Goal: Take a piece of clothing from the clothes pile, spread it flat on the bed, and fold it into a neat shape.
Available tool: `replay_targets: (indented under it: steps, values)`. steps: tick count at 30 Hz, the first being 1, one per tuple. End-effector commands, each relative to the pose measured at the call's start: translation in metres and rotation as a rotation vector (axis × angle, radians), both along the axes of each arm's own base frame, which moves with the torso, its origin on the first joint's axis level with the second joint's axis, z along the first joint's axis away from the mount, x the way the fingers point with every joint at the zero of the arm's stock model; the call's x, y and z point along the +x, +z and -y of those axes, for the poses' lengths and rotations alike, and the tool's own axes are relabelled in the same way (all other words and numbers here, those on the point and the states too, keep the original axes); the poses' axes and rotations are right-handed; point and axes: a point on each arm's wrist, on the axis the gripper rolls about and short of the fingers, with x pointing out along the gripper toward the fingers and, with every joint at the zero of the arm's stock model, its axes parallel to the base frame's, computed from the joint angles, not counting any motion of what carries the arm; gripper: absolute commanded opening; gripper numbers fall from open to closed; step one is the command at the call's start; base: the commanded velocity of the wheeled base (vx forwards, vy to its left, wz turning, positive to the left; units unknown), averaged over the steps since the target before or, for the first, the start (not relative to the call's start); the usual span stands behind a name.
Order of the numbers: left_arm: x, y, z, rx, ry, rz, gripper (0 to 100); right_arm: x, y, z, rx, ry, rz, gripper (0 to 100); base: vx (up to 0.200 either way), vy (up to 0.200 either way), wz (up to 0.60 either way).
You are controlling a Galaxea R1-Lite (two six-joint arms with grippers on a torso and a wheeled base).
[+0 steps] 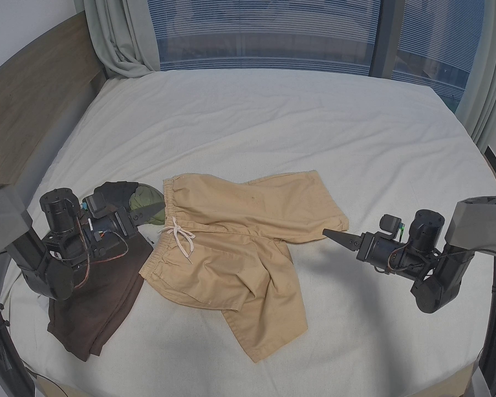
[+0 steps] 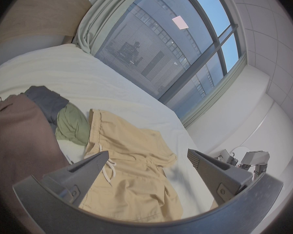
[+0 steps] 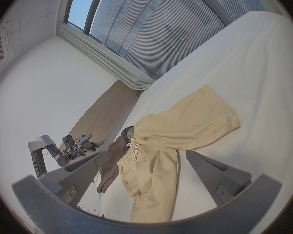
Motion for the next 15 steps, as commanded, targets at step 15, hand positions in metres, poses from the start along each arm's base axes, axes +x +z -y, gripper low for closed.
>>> replay_targets:
  steps: [15]
  values:
    - [-0.005, -0.013, 0.005, 0.006, -0.019, -0.049, 100, -0.002, -0.062, -0.020, -0.049, 0.019, -0.159, 100, 0.000, 0.000, 0.00]
